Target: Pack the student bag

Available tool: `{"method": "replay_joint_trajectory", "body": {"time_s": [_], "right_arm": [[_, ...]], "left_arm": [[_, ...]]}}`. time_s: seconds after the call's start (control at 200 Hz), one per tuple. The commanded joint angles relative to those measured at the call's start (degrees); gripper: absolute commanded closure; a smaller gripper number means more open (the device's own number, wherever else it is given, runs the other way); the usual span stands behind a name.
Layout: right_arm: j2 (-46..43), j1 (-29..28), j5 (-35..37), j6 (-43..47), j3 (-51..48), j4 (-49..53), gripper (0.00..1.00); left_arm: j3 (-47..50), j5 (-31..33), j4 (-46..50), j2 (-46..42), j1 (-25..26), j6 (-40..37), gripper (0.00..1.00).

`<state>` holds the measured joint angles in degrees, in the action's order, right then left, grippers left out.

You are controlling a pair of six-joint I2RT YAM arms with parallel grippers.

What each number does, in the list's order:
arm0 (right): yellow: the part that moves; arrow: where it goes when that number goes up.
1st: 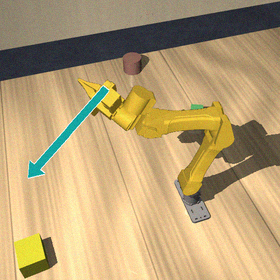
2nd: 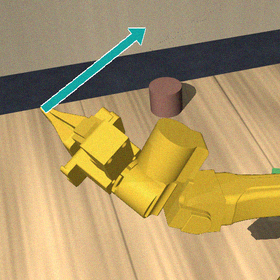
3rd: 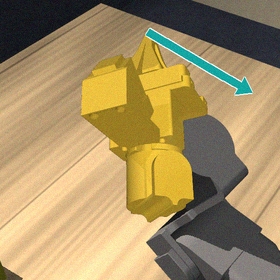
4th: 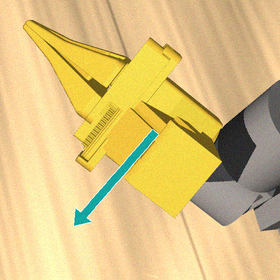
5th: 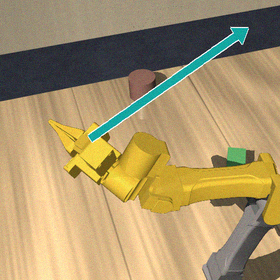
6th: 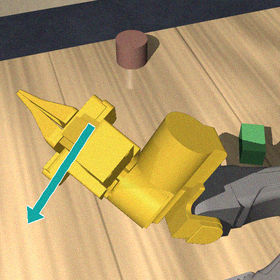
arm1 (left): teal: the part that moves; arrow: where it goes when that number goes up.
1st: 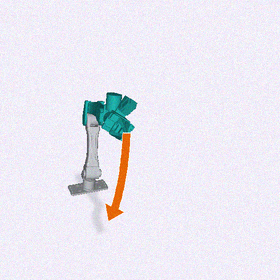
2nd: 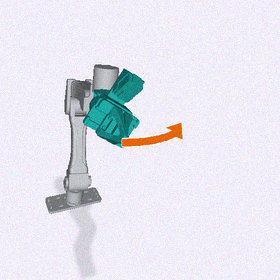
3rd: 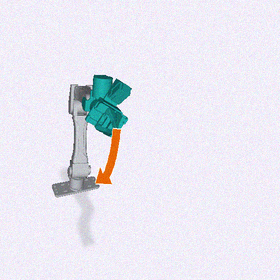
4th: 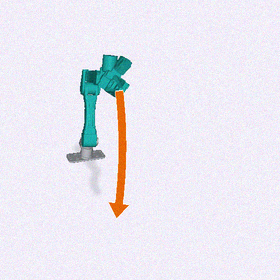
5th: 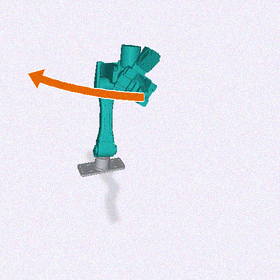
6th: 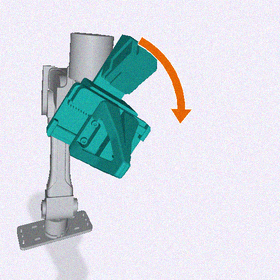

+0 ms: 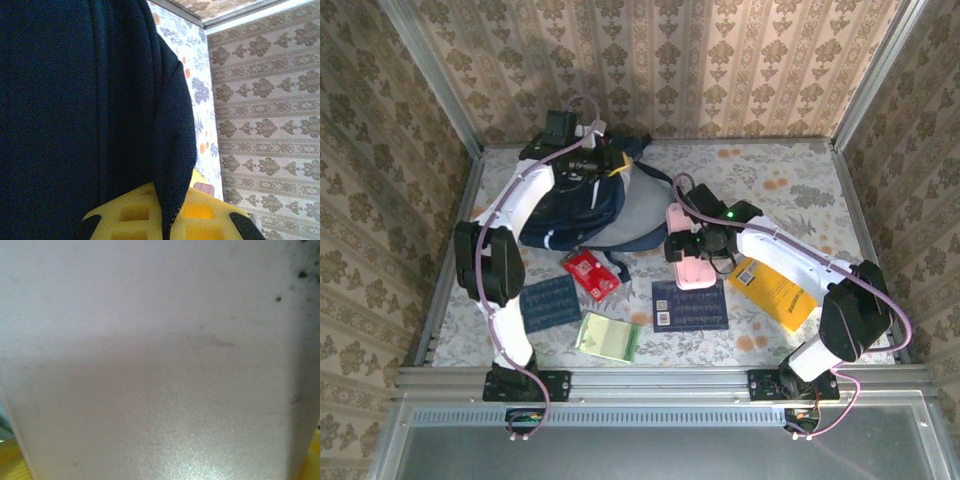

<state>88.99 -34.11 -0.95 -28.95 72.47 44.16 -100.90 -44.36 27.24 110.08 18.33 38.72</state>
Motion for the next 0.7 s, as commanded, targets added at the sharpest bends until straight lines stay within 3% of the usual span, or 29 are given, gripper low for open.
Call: {"method": "replay_joint_trajectory", "body": {"time_s": [0.0,0.315,0.52,0.695], "right_arm": [[-0.85,0.27,-4.20,-2.68,4.65,-1.96,0.13],[7.96,2.05,-11.06,-14.12,15.64,-10.46,0.15],[11.26,4.25,-9.84,-28.25,12.83,-21.84,0.16],[17.04,4.10,-10.59,-32.13,15.45,-27.32,0.17]], "left_arm": [[-6.21,-4.55,3.18,-1.72,2.33,-3.13,1.00],[-10.50,-8.57,5.85,-2.30,4.00,-4.75,1.00],[-13.45,-10.52,4.57,-3.47,3.49,-2.97,1.00],[-17.91,-13.30,3.33,-3.08,3.53,-0.52,1.00]]}}
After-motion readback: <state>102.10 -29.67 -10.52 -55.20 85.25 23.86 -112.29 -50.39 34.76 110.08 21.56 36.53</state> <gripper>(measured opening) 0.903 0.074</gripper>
